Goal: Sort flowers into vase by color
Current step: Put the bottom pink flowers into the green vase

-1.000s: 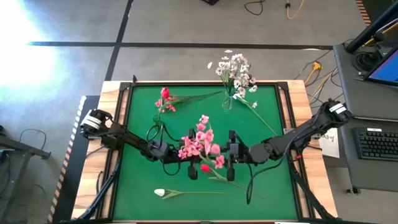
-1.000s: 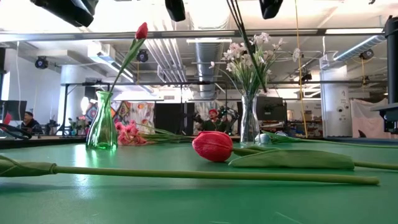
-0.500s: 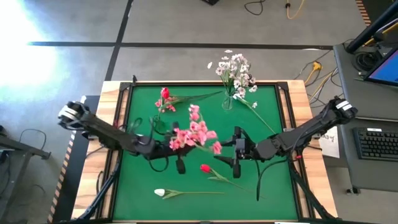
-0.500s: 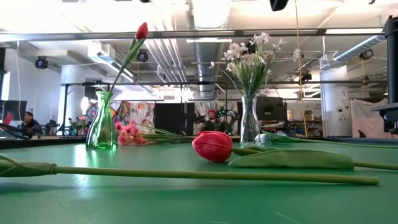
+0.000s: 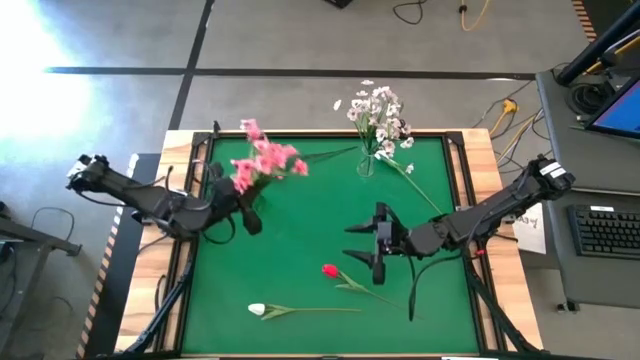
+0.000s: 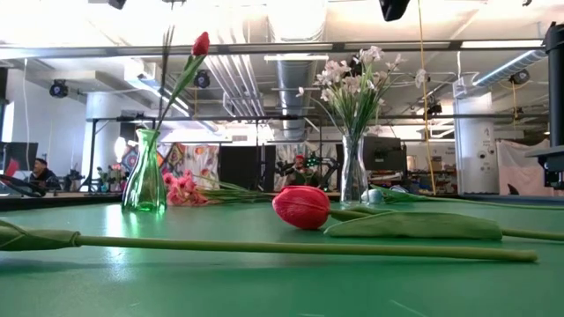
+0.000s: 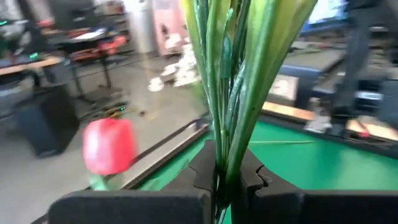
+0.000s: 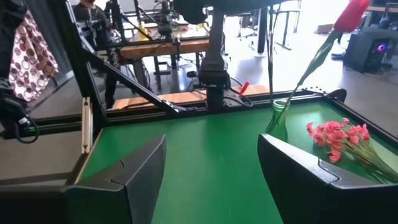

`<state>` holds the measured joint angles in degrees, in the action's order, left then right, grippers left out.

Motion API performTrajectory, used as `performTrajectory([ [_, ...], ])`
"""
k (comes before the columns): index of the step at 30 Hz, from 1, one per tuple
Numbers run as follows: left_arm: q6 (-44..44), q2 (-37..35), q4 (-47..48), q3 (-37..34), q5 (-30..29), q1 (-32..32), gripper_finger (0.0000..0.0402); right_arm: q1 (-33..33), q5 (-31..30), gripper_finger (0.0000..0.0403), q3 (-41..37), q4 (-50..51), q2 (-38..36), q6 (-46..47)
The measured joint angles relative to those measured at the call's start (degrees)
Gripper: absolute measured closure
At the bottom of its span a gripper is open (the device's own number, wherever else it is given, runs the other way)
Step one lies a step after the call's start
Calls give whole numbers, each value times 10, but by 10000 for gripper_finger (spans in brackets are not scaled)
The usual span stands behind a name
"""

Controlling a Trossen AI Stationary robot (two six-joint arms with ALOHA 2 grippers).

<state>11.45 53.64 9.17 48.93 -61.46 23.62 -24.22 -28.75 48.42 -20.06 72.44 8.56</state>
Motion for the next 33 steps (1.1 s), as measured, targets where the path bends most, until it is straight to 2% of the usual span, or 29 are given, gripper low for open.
performTrajectory([
  [3, 19, -23, 14, 0, -15, -3, 401, 3, 0, 156, 0, 0, 0, 0],
  [8, 16, -43, 41, 0, -80, -2, 401, 4, 0, 154, 0, 1, 0, 0],
  [13, 48, -60, 86, -2, -118, -3, 401, 4, 0, 156, 0, 1, 0, 0],
  [24, 122, -69, 86, -48, -129, -34, 401, 5, 0, 154, 0, 1, 0, 0],
  [33, 126, -69, 79, -38, -129, -36, 401, 6, 0, 155, 0, 1, 0, -2],
])
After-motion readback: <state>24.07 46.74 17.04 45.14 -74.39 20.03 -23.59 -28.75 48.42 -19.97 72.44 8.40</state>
